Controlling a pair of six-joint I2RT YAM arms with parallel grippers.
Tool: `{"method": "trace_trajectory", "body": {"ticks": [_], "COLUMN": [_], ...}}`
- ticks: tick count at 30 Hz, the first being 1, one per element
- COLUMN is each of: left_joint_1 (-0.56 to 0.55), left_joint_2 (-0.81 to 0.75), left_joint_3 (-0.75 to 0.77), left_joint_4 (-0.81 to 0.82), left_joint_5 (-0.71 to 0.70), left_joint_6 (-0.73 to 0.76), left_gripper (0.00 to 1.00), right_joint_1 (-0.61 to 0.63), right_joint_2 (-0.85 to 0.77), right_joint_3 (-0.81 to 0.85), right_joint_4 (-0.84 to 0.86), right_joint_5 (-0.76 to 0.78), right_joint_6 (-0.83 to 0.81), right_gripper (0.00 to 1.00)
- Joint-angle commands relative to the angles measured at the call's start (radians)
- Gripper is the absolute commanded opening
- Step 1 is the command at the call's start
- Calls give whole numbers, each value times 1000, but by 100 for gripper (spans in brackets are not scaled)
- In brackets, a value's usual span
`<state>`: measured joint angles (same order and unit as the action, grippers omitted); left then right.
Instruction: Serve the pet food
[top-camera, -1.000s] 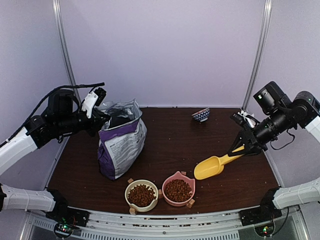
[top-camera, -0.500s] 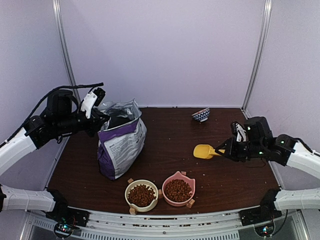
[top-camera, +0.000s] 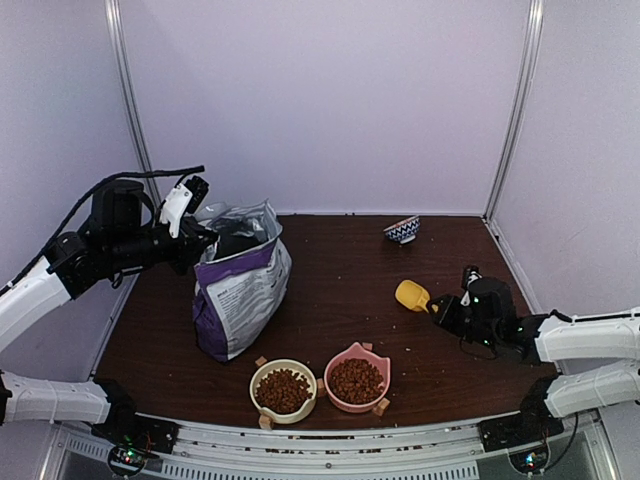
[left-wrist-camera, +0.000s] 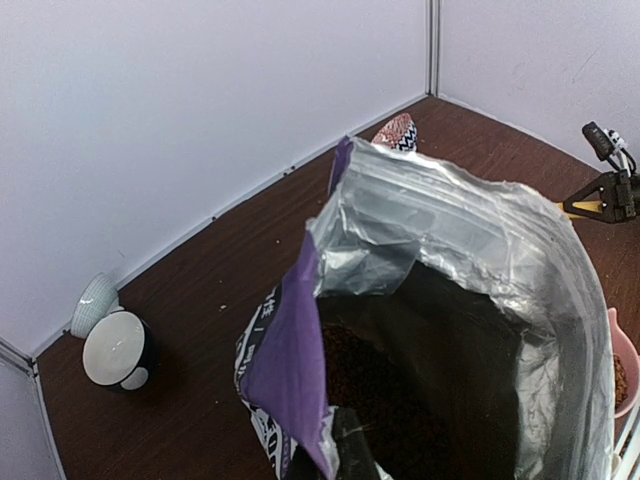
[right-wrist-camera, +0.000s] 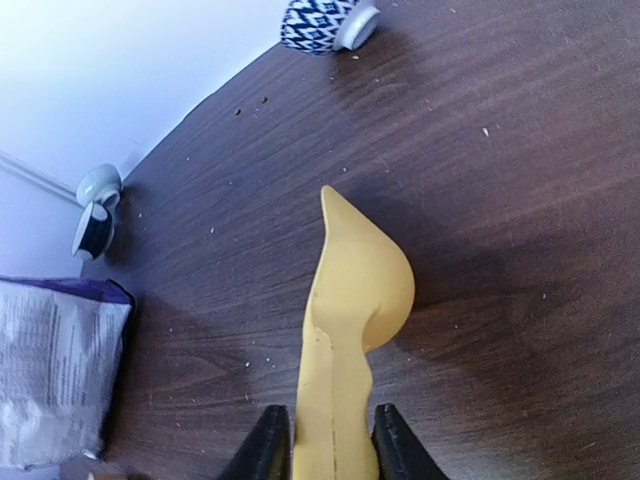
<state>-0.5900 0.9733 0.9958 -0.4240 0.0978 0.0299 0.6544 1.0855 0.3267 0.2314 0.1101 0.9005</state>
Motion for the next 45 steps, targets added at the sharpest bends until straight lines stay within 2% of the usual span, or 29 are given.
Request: {"method": "trace_trajectory", "body": {"ticks": [1, 4, 8, 9, 12, 13, 18, 20, 22, 25, 28, 34, 39, 43, 45], "left_joint_1": [8, 7, 9, 8, 9, 8, 8, 9, 8, 8, 8, 8, 8, 9, 8], "left_joint_2": [-2, 5, 5, 5, 7, 8, 21, 34, 40, 46, 54, 59, 56, 48, 44], "left_joint_3": [12, 12, 10, 10, 17, 22, 81, 111, 132, 144, 151, 155, 158, 156, 154], "left_joint_4": [94, 95, 100, 101, 103, 101, 57, 32, 16, 14, 13, 4, -5, -13, -17], "left_joint_5": [15, 20, 15, 13, 14, 14, 12, 13, 9, 16, 26, 36, 44, 37, 34], "left_joint_6": [-6, -7, -7, -8, -11, -15, -92, -127, -167, -219, -250, -267, -266, -263, -260], "left_gripper": [0, 0, 0, 0, 0, 0, 0, 0, 0, 0, 0, 0, 0, 0, 0], "right_joint_1": [-5, -6, -6, -6, -7, -7, -7, -6, 7, 87, 189, 307, 373, 403, 410], "right_joint_2": [40, 54, 41, 30, -30, -54, -152, -142, -91, -2, 117, 401, 610, 711, 735], "right_joint_3": [-27, -34, -46, -44, -20, 3, 202, 311, 438, 570, 730, 1093, 1351, 1469, 1493], "right_joint_4": [122, 113, 98, 79, -25, -75, -416, -532, -641, -605, -566, -575, -678, -755, -765], "right_joint_5": [34, 35, 44, 56, 110, 133, 256, 241, 165, 40, -8, -98, -108, -108, -116], "right_joint_6": [13, 1, -12, -14, -35, -46, -134, -158, -163, -134, -86, -48, -78, -83, -82], "right_gripper": [43, 58, 73, 77, 99, 100, 100, 100, 100, 100, 99, 78, 73, 63, 54]}}
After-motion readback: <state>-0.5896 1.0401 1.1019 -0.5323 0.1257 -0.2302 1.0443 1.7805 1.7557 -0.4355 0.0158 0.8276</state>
